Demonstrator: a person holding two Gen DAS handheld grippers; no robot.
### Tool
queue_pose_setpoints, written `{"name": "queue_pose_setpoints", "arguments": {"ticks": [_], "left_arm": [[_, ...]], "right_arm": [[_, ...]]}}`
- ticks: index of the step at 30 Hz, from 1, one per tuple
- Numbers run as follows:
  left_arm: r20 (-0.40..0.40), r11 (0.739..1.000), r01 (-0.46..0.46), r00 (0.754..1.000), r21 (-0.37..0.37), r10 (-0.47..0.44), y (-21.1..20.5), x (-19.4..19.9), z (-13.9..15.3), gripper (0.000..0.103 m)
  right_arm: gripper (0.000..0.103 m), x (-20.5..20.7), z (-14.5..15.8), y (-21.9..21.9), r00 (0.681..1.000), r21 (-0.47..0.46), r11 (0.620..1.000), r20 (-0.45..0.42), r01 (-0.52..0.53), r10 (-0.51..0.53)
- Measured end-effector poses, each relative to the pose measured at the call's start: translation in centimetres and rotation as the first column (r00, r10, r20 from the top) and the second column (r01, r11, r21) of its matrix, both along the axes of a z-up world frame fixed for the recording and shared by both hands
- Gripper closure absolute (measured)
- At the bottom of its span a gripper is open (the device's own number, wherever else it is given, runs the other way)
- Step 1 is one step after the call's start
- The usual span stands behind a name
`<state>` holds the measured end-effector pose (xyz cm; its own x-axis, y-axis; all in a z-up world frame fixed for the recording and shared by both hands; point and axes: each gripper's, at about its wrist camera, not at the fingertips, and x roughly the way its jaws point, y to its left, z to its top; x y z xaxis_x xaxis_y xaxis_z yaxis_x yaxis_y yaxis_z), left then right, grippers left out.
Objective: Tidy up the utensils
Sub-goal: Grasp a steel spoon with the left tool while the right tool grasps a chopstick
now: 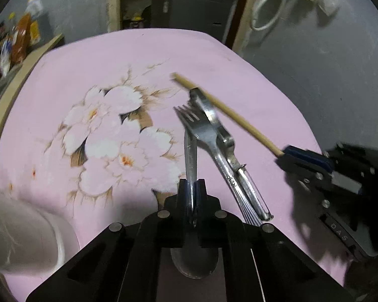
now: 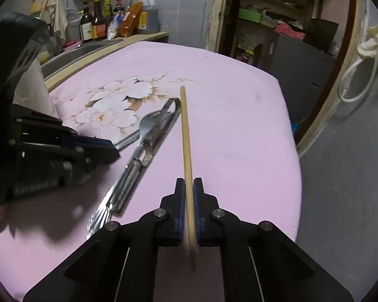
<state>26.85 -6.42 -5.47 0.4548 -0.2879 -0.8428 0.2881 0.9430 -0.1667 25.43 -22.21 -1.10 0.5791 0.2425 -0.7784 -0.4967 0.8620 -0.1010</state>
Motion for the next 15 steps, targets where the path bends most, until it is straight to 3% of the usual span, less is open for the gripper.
{"name": "queue_pose_setpoints", "arguments": {"ticks": [8,15], "left_arm": [[-0.064,0.999,0.005,0.998,-0.035,-0.007,0.7,-3.0,1.2,0.099],[-0.088,0.998,0.055,0.995,0.004,-0.055,0.1,-1.6,1.7,0.098]], "right_arm": [[0.099,-2.9,0.6,-2.9,0.998,-0.014,0.999,-0.056,0.031,-0.032],[0.095,-0.4,0.8,-1.6,0.994,0.016,1.000,-0.109,0.023,-0.021]]}}
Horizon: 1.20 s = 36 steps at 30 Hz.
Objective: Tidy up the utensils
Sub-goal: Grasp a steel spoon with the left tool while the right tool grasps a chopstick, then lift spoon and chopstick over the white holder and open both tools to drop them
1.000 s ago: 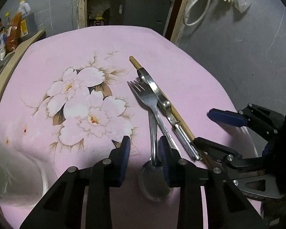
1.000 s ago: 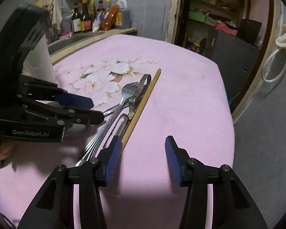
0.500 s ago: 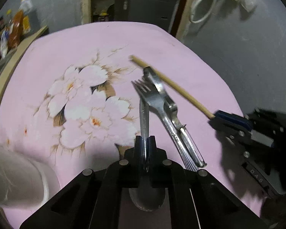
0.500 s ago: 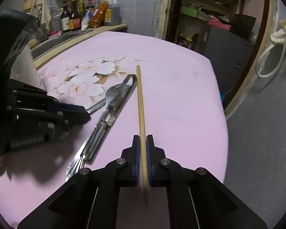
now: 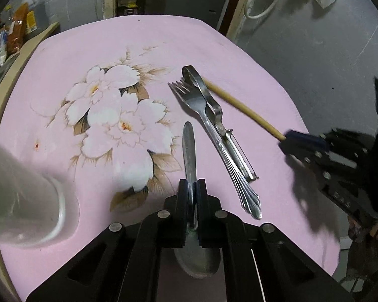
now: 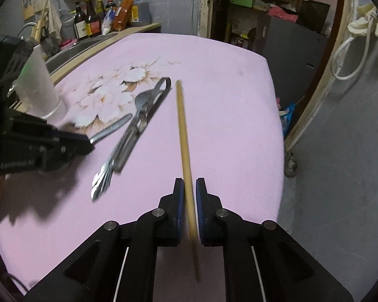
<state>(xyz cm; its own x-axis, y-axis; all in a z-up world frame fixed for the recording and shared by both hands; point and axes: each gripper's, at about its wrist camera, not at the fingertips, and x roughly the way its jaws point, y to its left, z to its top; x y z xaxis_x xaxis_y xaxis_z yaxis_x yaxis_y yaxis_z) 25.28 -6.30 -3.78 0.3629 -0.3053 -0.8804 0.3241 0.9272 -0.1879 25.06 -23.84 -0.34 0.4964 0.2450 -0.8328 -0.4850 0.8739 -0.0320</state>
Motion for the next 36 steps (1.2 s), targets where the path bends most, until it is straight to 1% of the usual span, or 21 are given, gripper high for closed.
{"name": "queue_pose_setpoints", "arguments": {"ticks": [3,6,8,10,12,14,16,17,18,21,24,26,28,29,30,32,33,34,35,36], "left_arm": [[-0.013,1.000,0.017,1.000,0.013,-0.017,-0.4,1.4,0.2,0.097],[-0.034,1.000,0.014,0.999,0.008,-0.013,-0.2,2.5,0.3,0.095],[-0.048,1.000,0.011,0.999,-0.003,-0.011,-0.1,3.4,0.4,0.093],[-0.065,1.000,0.008,0.998,-0.021,-0.009,-0.2,4.0,0.4,0.089],[-0.074,0.999,0.002,0.997,-0.036,-0.005,-0.3,4.6,0.5,0.089],[-0.074,0.999,0.000,0.997,-0.048,-0.004,-0.2,4.9,0.5,0.089],[-0.075,0.999,0.003,0.997,-0.050,-0.007,-0.1,4.9,0.5,0.090],[-0.076,0.999,-0.001,0.997,-0.050,-0.003,0.0,5.0,0.5,0.091],[-0.075,0.999,-0.006,0.997,-0.046,0.003,0.0,5.0,0.4,0.096],[-0.077,0.996,-0.037,0.997,-0.082,0.030,0.2,4.7,0.3,0.097],[-0.050,0.990,-0.058,0.997,-0.128,0.052,1.7,3.3,0.9,0.098],[-0.004,0.986,-0.062,0.998,-0.153,0.062,2.1,2.1,1.5,0.098],[0.054,0.985,-0.059,0.996,-0.161,0.069,2.3,0.3,2.1,0.098],[0.111,0.985,-0.062,0.991,-0.162,0.081,2.3,-0.7,2.7,0.098],[0.159,0.985,-0.067,0.983,-0.157,0.092,2.4,-1.5,3.1,0.098],[0.285,0.988,-0.068,0.953,-0.142,0.106,2.1,-3.3,4.3,0.103],[0.333,0.987,-0.068,0.936,-0.145,0.114,2.1,-4.0,4.7,0.103],[0.379,0.986,-0.071,0.917,-0.148,0.123,1.8,-4.4,5.1,0.103],[0.432,0.987,-0.073,0.893,-0.143,0.129,1.8,-5.1,5.7,0.103],[0.459,0.988,-0.077,0.878,-0.137,0.132,1.4,-5.3,5.9,0.103]], "right_arm": [[0.093,2.0,0.0,1.2,1.000,0.009,1.000,-0.018,-0.017,0.017],[0.088,3.7,0.2,2.4,0.998,0.012,0.999,-0.040,-0.047,0.048],[0.083,4.7,0.2,3.3,0.996,0.012,0.997,-0.055,-0.073,0.074],[0.083,5.5,0.0,4.2,0.993,-0.003,0.996,-0.071,-0.090,0.090],[0.083,6.2,-0.3,4.7,0.992,-0.015,0.995,-0.080,-0.101,0.099],[0.085,6.7,-0.4,5.1,0.992,-0.034,0.994,-0.080,-0.100,0.097],[0.094,6.9,-0.5,5.3,0.994,-0.060,0.994,-0.068,-0.093,0.089],[0.096,6.8,-0.5,5.2,0.994,-0.059,0.994,-0.066,-0.095,0.091],[0.097,6.7,-0.4,5.0,0.994,-0.054,0.994,-0.065,-0.094,0.091],[0.098,6.4,-0.2,3.9,0.995,-0.014,0.997,-0.064,-0.080,0.079],[0.098,5.5,0.4,1.8,0.998,0.075,0.997,-0.048,-0.026,0.029],[0.098,4.3,1.1,0.3,1.000,0.173,0.985,-0.029,0.013,-0.008],[0.098,2.8,1.8,-0.8,0.999,0.248,0.968,0.005,0.043,-0.046],[0.098,1.5,2.4,-1.6,0.996,0.299,0.952,0.046,0.058,-0.075],[0.098,0.8,2.7,-1.8,0.993,0.318,0.946,0.074,0.065,-0.093],[0.098,-1.4,3.5,-2.3,0.975,0.363,0.929,0.167,0.077,-0.146],[0.098,-2.3,3.8,-2.3,0.965,0.388,0.919,0.205,0.075,-0.166],[0.098,-3.6,4.2,-2.2,0.947,0.416,0.907,0.260,0.066,-0.188],[0.098,-4.6,4.5,-2.0,0.930,0.428,0.902,0.307,0.057,-0.204],[0.098,-5.4,4.8,-1.5,0.912,0.432,0.900,0.347,0.050,-0.217]]}}
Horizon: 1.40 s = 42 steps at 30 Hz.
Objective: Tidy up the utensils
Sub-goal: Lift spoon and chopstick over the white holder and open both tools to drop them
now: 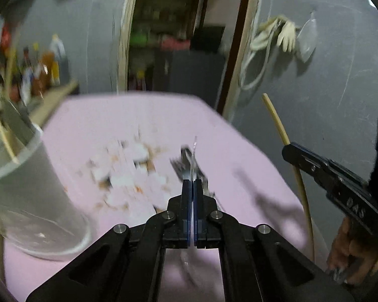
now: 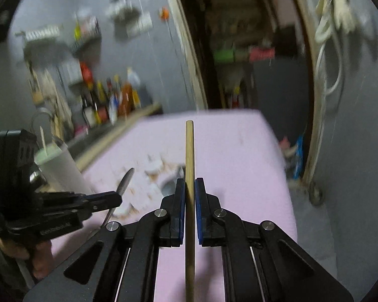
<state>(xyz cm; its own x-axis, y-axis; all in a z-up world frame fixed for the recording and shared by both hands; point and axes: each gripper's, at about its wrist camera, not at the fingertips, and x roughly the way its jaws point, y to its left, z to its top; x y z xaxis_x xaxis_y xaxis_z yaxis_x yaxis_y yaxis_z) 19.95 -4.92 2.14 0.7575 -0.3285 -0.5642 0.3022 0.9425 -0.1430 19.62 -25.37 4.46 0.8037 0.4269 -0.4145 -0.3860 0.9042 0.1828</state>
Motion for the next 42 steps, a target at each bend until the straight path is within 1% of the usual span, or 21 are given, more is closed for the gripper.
{"name": "queue_pose_setpoints", "arguments": {"ticks": [1,4,6,8,9,10,12,13,17,19,22,26,29,32,34,35,36,38,40,42], "left_arm": [[0.022,1.000,-0.005,1.000,-0.002,0.005,-0.7,0.4,0.2,0.103],[0.066,0.999,-0.004,0.998,-0.031,0.006,-0.1,-0.1,1.2,0.103],[0.093,0.999,-0.010,0.996,-0.044,0.014,0.3,-1.2,2.0,0.103],[0.128,0.998,-0.014,0.991,-0.059,0.022,0.6,-1.2,3.5,0.103],[0.144,0.998,-0.017,0.989,-0.059,0.025,0.7,-1.5,3.7,0.103],[0.164,0.998,-0.023,0.986,-0.062,0.033,0.8,-1.8,4.3,0.103],[0.192,0.997,-0.027,0.981,-0.074,0.041,1.3,-2.0,5.4,0.103],[0.206,0.996,-0.031,0.977,-0.082,0.047,1.7,-2.1,6.1,0.103],[0.267,0.993,-0.059,0.960,-0.100,0.084,3.8,-2.8,8.7,0.103],[0.288,0.992,-0.071,0.953,-0.107,0.099,5.1,-2.8,9.7,0.103],[0.326,0.986,-0.104,0.935,-0.127,0.141,7.4,-3.1,11.2,0.103],[0.369,0.973,-0.168,0.904,-0.160,0.216,10.9,-3.5,12.7,0.103],[0.383,0.954,-0.232,0.877,-0.190,0.290,14.0,-3.4,13.5,0.103],[0.378,0.924,-0.308,0.847,-0.227,0.375,17.1,-3.3,13.4,0.103],[0.351,0.904,-0.344,0.838,-0.255,0.418,18.8,-3.2,13.0,0.103],[0.339,0.890,-0.367,0.829,-0.270,0.444,19.9,-3.0,12.7,0.103],[0.334,0.882,-0.381,0.823,-0.277,0.460,20.5,-2.8,12.5,0.103],[0.329,0.870,-0.405,0.811,-0.281,0.484,21.6,-2.6,12.0,0.103],[0.328,0.864,-0.421,0.803,-0.277,0.497,22.2,-2.4,11.5,0.103],[0.326,0.862,-0.424,0.802,-0.279,0.500,22.7,-2.0,11.0,0.103]], "right_arm": [[0.098,-0.4,0.2,0.2,1.000,0.002,1.000,0.030,0.008,-0.008],[0.098,-2.1,1.0,1.4,0.989,0.019,0.999,0.145,0.026,-0.029],[0.098,-2.5,1.5,1.7,0.982,0.042,0.999,0.187,0.018,-0.026],[0.098,-2.5,2.3,2.2,0.972,0.076,0.997,0.235,0.013,-0.030],[0.098,-2.5,2.6,2.2,0.965,0.092,0.996,0.261,0.009,-0.033],[0.098,-2.9,3.1,2.4,0.953,0.114,0.993,0.301,0.003,-0.038],[0.098,-3.4,4.0,2.8,0.935,0.133,0.991,0.352,0.001,-0.048],[0.098,-3.5,4.5,3.3,0.920,0.138,0.990,0.387,0.003,-0.056],[0.098,-3.8,6.2,4.8,0.879,0.155,0.988,0.472,-0.004,-0.071],[0.098,-3.8,6.9,5.5,0.864,0.164,0.986,0.499,-0.019,-0.066],[0.098,-3.4,7.8,6.8,0.849,0.183,0.982,0.525,-0.048,-0.056],[0.098,-2.5,9.0,9.4,0.833,0.205,0.972,0.553,-0.113,-0.020],[0.098,-1.3,9.9,11.1,0.834,0.244,0.955,0.552,-0.169,0.006],[0.098,0.4,10.6,12.6,0.851,0.313,0.922,0.525,-0.228,0.032],[0.098,1.3,10.7,13.7,0.860,0.346,0.903,0.508,-0.254,0.048],[0.098,1.7,10.7,14.3,0.864,0.361,0.894,0.501,-0.264,0.053],[0.098,2.0,10.6,14.8,0.867,0.371,0.889,0.495,-0.267,0.054],[0.098,2.3,10.3,16.0,0.866,0.376,0.887,0.497,-0.269,0.053],[0.098,2.3,10.0,16.9,0.860,0.370,0.890,0.508,-0.266,0.046],[0.098,2.2,9.5,17.8,0.851,0.358,0.897,0.524,-0.261,0.038]]}}
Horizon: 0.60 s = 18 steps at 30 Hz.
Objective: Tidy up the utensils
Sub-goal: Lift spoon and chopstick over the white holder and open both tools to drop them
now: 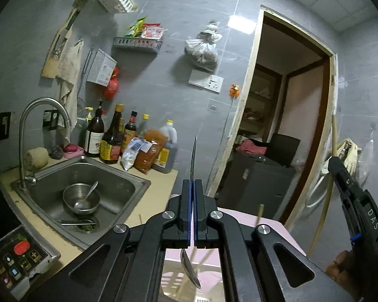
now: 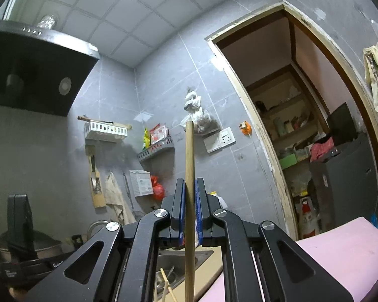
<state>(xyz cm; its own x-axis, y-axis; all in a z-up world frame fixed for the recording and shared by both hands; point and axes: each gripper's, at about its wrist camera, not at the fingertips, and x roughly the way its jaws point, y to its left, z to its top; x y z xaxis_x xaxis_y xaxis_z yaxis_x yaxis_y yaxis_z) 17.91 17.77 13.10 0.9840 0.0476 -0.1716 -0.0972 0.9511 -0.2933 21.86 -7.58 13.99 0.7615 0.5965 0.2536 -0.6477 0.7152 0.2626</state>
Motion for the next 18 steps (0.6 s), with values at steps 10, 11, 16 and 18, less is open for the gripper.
{"name": "queue_pose_setpoints", "arguments": {"ticks": [10,11,16,18], "left_arm": [[-0.056,1.000,-0.008,0.998,0.019,0.009,0.2,1.8,-2.8,0.103],[-0.063,1.000,-0.003,0.998,0.026,0.005,0.1,1.9,-3.1,0.103],[-0.093,0.999,0.017,0.996,0.047,-0.012,-0.5,2.4,-4.0,0.103],[-0.105,0.998,0.018,0.994,0.058,-0.011,-0.8,2.5,-4.2,0.103]], "right_arm": [[0.098,-0.5,-2.1,3.2,0.988,-0.093,0.988,0.108,0.123,-0.113],[0.098,-0.5,-2.1,3.4,0.987,-0.097,0.987,0.110,0.124,-0.113],[0.098,-0.3,-2.5,3.5,0.986,-0.101,0.986,0.110,0.133,-0.121],[0.098,-0.2,-2.7,3.6,0.987,-0.110,0.985,0.105,0.135,-0.123]]}}
